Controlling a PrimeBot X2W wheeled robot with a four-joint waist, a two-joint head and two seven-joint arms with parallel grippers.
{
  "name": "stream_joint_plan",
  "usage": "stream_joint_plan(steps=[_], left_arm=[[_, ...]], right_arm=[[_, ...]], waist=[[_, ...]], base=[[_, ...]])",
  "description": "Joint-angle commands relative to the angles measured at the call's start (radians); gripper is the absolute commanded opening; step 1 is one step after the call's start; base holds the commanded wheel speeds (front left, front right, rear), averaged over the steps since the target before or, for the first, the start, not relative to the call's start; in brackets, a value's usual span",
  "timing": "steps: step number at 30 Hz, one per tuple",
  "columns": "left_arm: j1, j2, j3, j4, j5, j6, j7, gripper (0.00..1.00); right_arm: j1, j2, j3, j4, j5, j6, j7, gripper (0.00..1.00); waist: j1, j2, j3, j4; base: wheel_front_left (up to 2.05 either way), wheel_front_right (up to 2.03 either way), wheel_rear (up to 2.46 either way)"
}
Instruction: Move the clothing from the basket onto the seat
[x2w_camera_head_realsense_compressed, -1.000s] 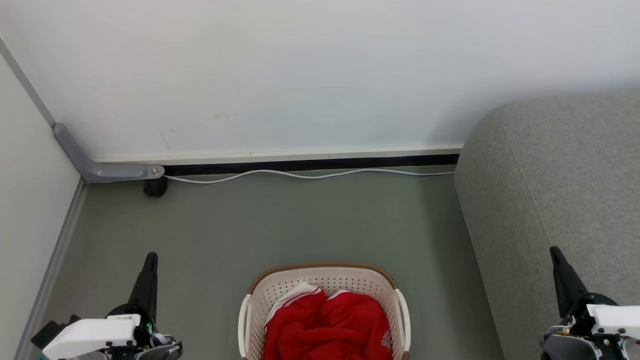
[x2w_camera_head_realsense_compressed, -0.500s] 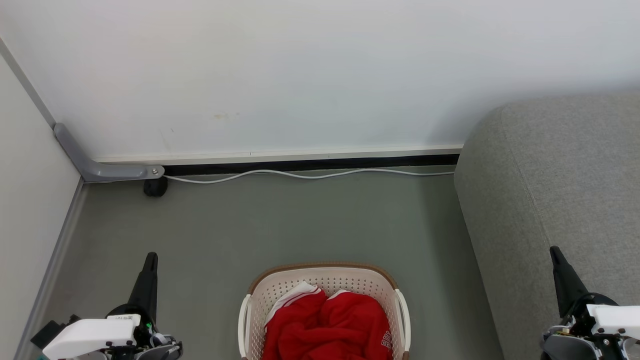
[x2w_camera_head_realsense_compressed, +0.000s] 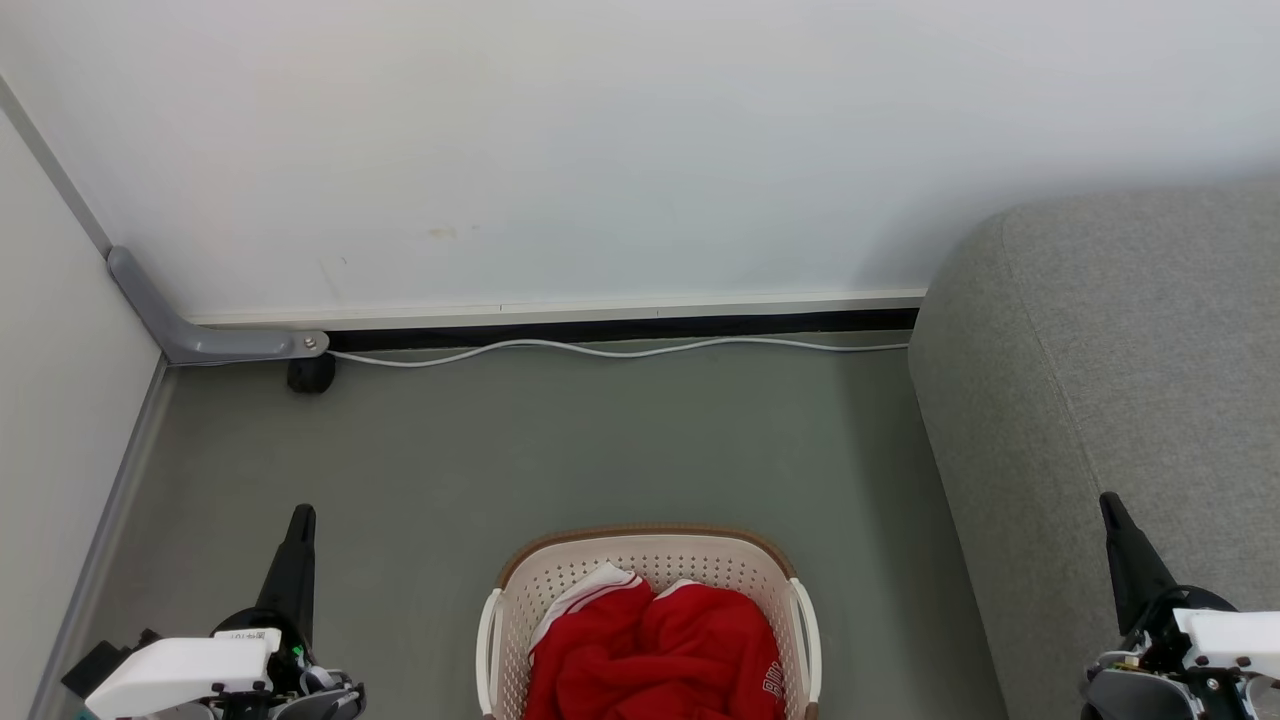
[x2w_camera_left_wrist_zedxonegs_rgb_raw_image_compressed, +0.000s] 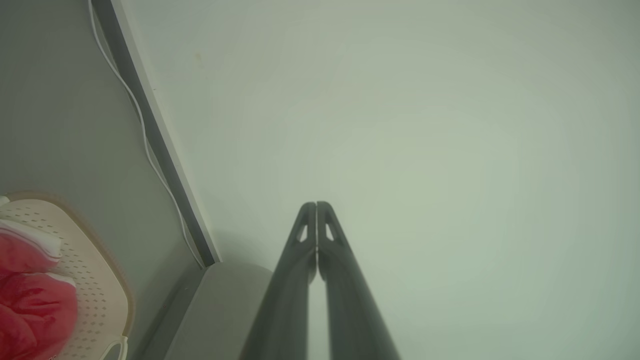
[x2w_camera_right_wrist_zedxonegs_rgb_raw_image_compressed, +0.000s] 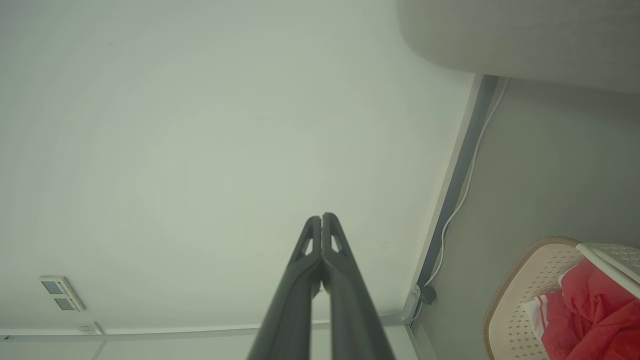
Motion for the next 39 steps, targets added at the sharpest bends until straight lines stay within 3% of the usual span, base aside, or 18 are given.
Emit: stream_joint_plan(steps=[1, 39], left_arm=[[-0.058, 0.017, 0.033, -0.029, -0.004, -0.008, 0.006, 0.0], [-0.058, 0.017, 0.033, -0.029, -0.004, -0.008, 0.006, 0.0]], right_arm=[[-0.035, -0.01, 0.017, -0.031, 0.012, 0.002, 0.007, 0.0], [-0.035, -0.01, 0.017, -0.031, 0.012, 0.002, 0.007, 0.0]], waist=[[0.0, 0.0, 0.0, 0.0], [0.0, 0.0, 0.0, 0.0]], base=[[0.0, 0.0, 0.0], [0.0, 0.0, 0.0]])
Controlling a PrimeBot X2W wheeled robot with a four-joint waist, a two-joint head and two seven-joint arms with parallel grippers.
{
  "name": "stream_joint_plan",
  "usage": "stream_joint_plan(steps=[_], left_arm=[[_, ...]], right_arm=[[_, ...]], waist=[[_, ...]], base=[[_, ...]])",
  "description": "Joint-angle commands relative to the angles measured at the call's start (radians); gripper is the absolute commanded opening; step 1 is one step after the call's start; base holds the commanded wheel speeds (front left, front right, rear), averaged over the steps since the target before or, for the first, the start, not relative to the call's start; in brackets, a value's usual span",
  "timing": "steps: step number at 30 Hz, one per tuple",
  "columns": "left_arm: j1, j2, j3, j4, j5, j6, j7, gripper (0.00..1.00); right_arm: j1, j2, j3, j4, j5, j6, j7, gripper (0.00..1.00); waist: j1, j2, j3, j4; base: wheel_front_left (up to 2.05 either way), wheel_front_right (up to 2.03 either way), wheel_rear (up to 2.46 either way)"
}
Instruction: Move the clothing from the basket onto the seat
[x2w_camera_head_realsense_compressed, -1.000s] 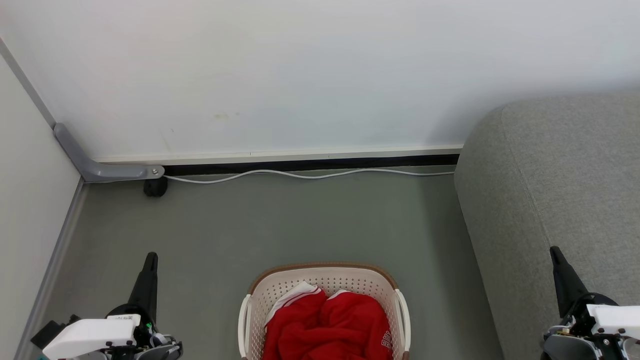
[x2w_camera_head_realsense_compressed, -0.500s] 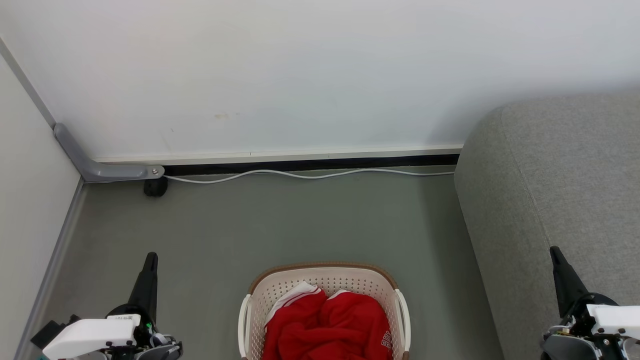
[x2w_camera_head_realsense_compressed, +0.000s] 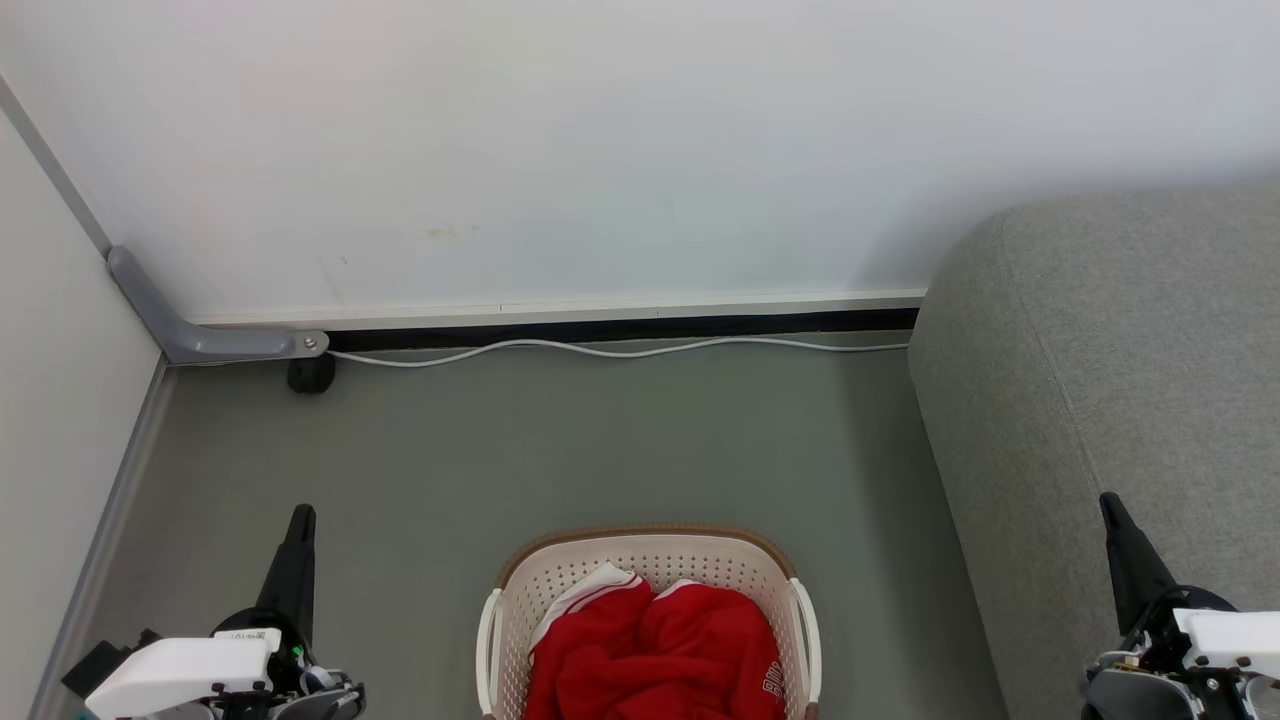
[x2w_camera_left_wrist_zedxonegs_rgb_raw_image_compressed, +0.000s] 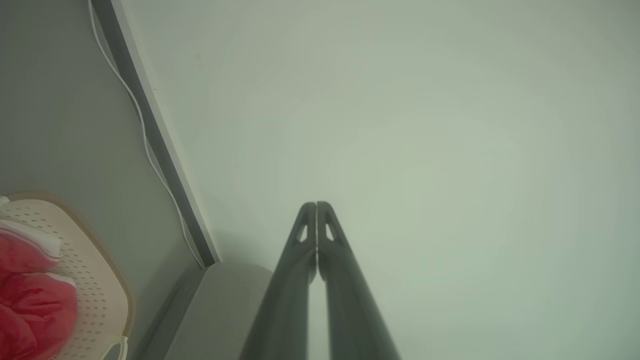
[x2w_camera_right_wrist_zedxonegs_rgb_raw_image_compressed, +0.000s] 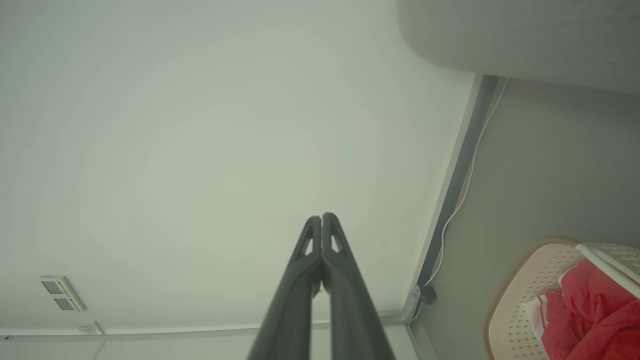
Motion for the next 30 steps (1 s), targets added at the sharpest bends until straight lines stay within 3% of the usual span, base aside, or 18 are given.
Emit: stream_joint_plan(steps=[1, 8, 9, 20, 30], left_arm=[[-0.058, 0.017, 0.033, -0.029, -0.004, -0.008, 0.006, 0.0], [-0.058, 0.017, 0.033, -0.029, -0.004, -0.008, 0.006, 0.0], [0.0, 0.0, 0.0, 0.0, 0.0, 0.0, 0.0, 1.0], [0.018, -0.019, -0.015, 0.053, 0.006, 0.0, -0.022, 1.0], [-0.006, -0.016, -0.03, 0.055, 0.05, -0.001, -0.051, 1.0]], right_arm=[[-0.035, -0.01, 0.017, -0.031, 0.012, 0.002, 0.007, 0.0], [-0.035, -0.01, 0.017, -0.031, 0.012, 0.002, 0.007, 0.0], [0.0, 0.0, 0.0, 0.0, 0.0, 0.0, 0.0, 1.0], [0.011, 0.007, 0.013, 0.043, -0.006, 0.0, -0.002, 1.0], [-0.014, -0.019, 0.045, 0.033, -0.031, 0.0, -0.03, 1.0]], waist=[[0.0, 0.0, 0.0, 0.0], [0.0, 0.0, 0.0, 0.0], [0.0, 0.0, 0.0, 0.0], [0.0023, 0.0, 0.001, -0.001], [0.0001, 0.0, 0.006, -0.001]], base=[[0.0, 0.0, 0.0], [0.0, 0.0, 0.0], [0.0, 0.0, 0.0], [0.0, 0.0, 0.0], [0.0, 0.0, 0.0]])
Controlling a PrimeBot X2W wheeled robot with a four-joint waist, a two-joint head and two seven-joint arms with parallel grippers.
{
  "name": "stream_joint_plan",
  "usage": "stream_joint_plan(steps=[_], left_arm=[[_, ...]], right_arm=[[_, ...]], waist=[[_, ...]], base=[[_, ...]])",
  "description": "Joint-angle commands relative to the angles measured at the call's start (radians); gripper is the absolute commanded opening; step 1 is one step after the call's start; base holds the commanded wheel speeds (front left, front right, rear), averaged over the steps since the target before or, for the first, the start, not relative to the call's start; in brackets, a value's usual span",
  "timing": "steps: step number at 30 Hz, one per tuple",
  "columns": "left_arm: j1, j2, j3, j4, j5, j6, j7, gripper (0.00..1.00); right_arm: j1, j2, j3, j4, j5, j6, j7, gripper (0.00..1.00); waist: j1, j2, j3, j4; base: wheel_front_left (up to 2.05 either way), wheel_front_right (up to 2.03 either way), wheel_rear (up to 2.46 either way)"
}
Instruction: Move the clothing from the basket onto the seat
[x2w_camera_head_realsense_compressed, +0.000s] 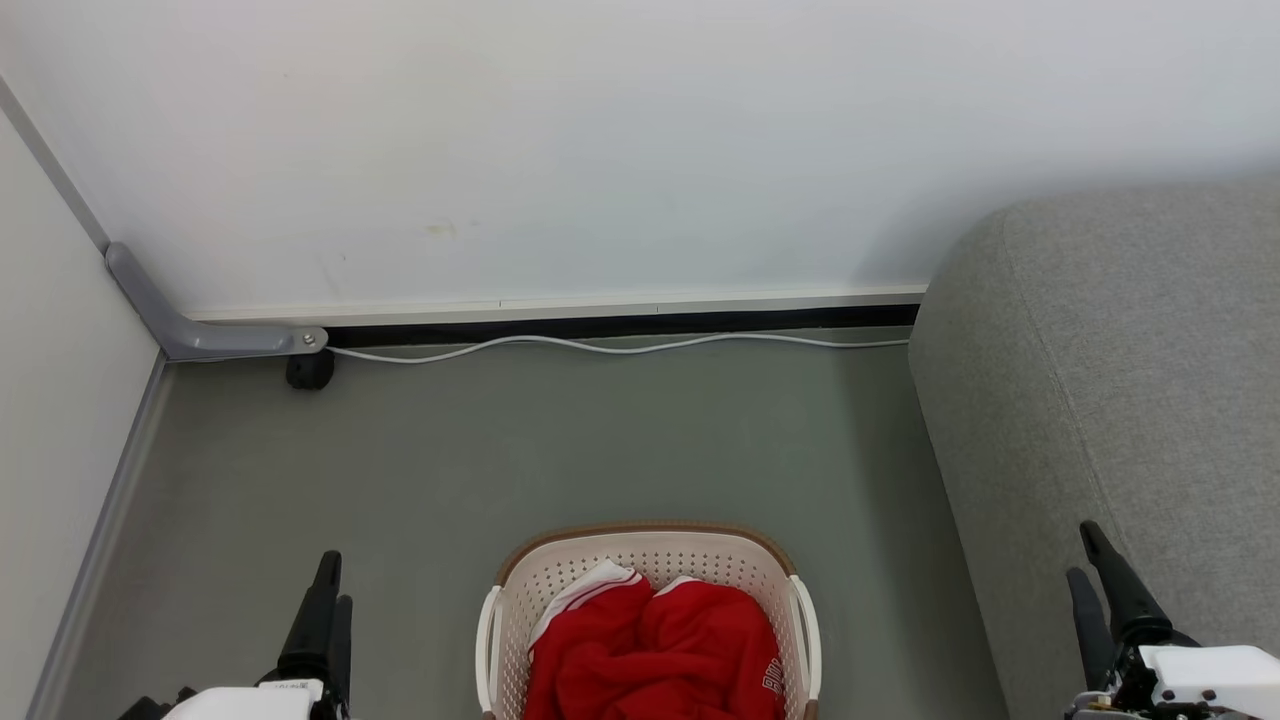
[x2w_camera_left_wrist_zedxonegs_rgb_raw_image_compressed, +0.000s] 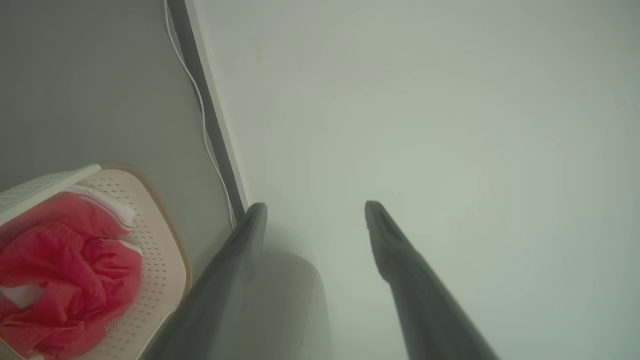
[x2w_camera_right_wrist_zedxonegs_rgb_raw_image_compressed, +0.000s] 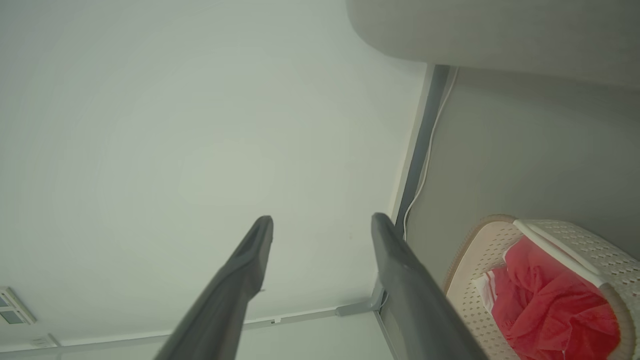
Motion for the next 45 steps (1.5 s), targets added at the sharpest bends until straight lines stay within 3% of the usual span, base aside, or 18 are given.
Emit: stream_joint_plan(steps=[1, 20, 45], left_arm=[[-0.061, 0.012, 0.001, -0.024, 0.015, -0.002, -0.007, 1.0], [-0.104, 0.017, -0.021, -0.019, 0.251, -0.004, -0.063, 1.0], [-0.147, 0.025, -0.087, -0.008, 0.672, 0.04, -0.134, 1.0]], right_arm=[[-0.051, -0.024, 0.008, -0.03, -0.009, 0.003, -0.015, 1.0], [-0.114, -0.1, 0.112, -0.021, -0.138, 0.003, -0.089, 1.0], [-0.176, -0.171, 0.221, 0.001, -0.489, 0.004, -0.159, 1.0]], waist=[[-0.0002, 0.0, 0.0, 0.0], [-0.0002, 0.0, 0.006, -0.003], [-0.0002, 0.0, 0.01, -0.006]], base=[[0.0, 0.0, 0.0], [0.0, 0.0, 0.0], [0.0, 0.0, 0.0]])
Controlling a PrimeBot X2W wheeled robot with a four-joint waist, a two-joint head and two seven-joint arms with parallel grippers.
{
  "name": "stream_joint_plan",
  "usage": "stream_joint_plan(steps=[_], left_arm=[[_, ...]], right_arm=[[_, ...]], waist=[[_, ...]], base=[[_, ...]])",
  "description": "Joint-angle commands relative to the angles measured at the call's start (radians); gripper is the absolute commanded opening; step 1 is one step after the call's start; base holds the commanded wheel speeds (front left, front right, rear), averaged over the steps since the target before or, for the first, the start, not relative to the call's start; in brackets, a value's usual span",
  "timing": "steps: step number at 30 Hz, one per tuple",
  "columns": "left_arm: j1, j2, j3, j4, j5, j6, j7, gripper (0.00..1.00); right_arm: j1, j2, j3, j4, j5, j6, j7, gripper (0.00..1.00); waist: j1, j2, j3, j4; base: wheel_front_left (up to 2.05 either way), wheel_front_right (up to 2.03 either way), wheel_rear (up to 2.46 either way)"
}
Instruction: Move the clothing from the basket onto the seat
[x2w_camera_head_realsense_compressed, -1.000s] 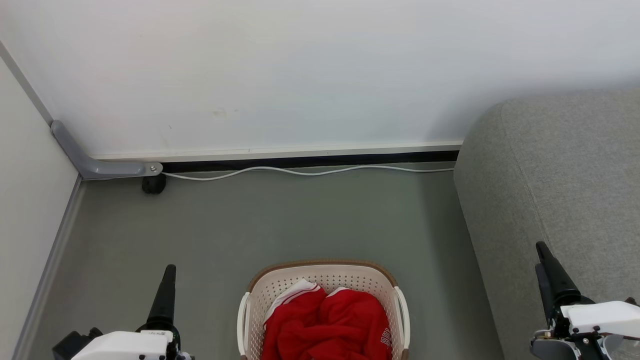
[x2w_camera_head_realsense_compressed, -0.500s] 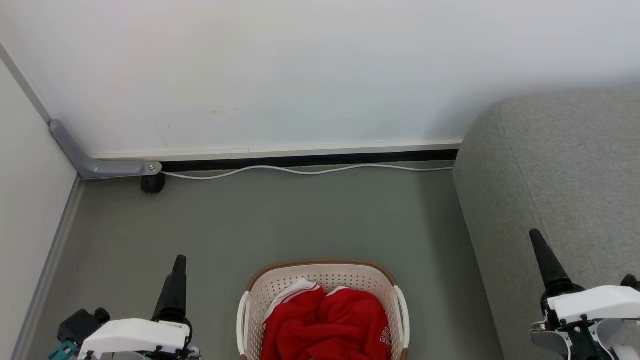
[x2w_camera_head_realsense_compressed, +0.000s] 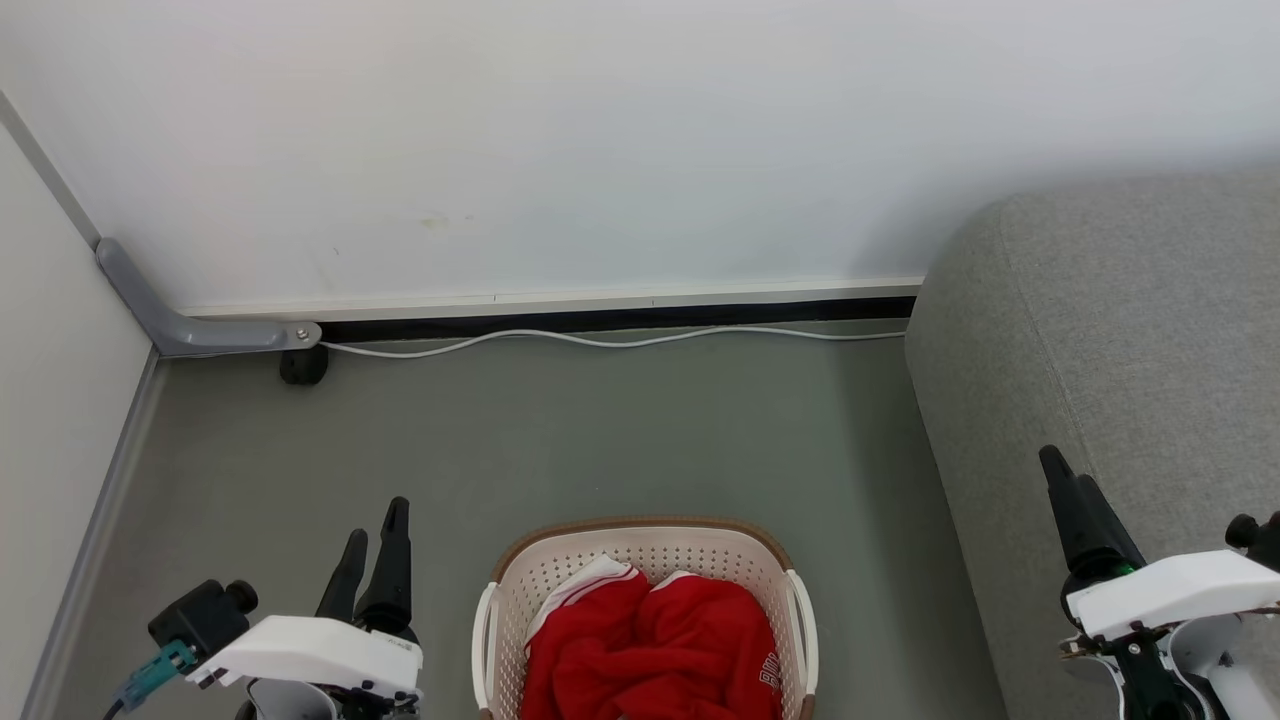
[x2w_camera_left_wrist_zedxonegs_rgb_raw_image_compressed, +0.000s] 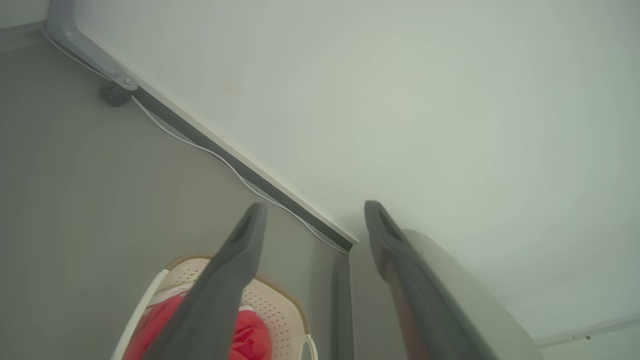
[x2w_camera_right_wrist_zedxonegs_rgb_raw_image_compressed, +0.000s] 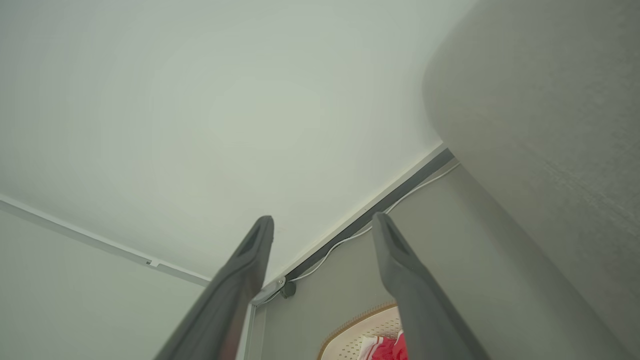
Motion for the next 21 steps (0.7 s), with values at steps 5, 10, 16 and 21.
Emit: stream_joint_plan(steps=[5, 10, 16, 21], left_arm=[[-0.073, 0.015, 0.0, -0.015, 0.099, 0.014, -0.025, 1.0], [-0.083, 0.017, -0.01, -0.008, 0.165, 0.021, -0.04, 1.0], [-0.097, 0.018, -0.023, 0.003, 0.244, 0.031, -0.057, 1.0], [-0.112, 0.02, -0.029, 0.016, 0.311, 0.042, -0.072, 1.0]], right_arm=[[-0.064, -0.039, 0.034, -0.015, -0.082, 0.004, -0.033, 1.0], [-0.076, -0.051, 0.048, -0.008, -0.139, 0.004, -0.048, 1.0], [-0.096, -0.066, 0.067, 0.004, -0.199, 0.004, -0.066, 1.0], [-0.113, -0.076, 0.08, 0.011, -0.245, 0.004, -0.08, 1.0]], waist=[[-0.0001, 0.0, 0.001, -0.002], [-0.0001, 0.0, 0.002, -0.003], [-0.0001, 0.0, 0.004, -0.003], [-0.0001, 0.0, 0.007, -0.003]], base=[[0.0, 0.0, 0.0], [0.0, 0.0, 0.0], [0.0, 0.0, 0.0], [0.0, 0.0, 0.0]])
